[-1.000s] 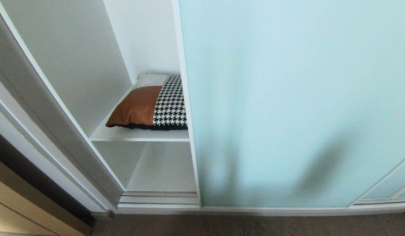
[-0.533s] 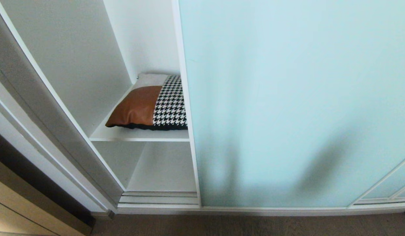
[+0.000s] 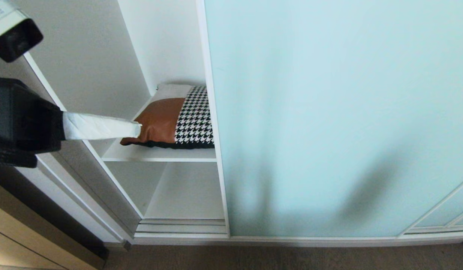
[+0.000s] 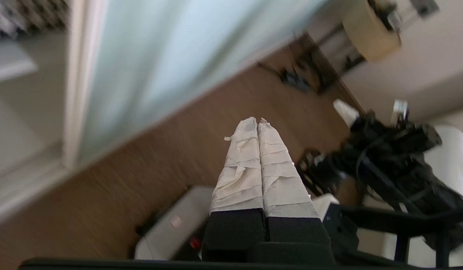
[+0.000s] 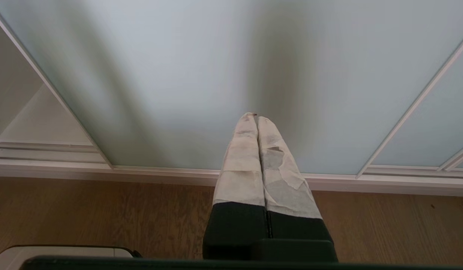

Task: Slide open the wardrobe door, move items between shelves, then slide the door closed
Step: Close the door

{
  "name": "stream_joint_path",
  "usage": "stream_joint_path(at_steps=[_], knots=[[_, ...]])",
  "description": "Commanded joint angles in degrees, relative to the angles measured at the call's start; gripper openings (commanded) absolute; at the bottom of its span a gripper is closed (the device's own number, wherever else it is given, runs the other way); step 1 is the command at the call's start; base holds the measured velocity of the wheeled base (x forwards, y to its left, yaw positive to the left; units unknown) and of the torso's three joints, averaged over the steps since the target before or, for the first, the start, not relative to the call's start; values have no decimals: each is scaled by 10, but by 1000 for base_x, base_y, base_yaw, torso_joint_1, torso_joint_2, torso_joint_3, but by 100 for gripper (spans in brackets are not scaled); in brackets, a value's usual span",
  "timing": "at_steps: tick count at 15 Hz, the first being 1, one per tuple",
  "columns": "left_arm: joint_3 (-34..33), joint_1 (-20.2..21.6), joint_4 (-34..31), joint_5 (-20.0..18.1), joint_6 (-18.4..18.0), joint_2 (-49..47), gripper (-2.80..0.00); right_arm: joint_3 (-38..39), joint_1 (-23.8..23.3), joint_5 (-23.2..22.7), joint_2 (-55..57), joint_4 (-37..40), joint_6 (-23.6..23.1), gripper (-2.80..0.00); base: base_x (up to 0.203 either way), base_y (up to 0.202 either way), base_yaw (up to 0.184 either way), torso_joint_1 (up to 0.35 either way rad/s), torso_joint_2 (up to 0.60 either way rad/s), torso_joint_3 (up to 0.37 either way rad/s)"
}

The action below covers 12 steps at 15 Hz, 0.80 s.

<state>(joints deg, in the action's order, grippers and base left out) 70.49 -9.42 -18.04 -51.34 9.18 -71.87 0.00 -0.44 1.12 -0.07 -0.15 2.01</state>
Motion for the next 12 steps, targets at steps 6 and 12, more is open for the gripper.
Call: stream_joint_path(at_steps=[6, 12], knots=[[10, -103, 37, 109, 3, -68, -280, 1, 0, 0, 1, 0, 0, -280, 0, 0, 0, 0, 0, 0], [22, -111, 126, 223, 28, -107, -280, 1, 0, 0, 1, 0, 0, -280, 0, 0, 0, 0, 0, 0]])
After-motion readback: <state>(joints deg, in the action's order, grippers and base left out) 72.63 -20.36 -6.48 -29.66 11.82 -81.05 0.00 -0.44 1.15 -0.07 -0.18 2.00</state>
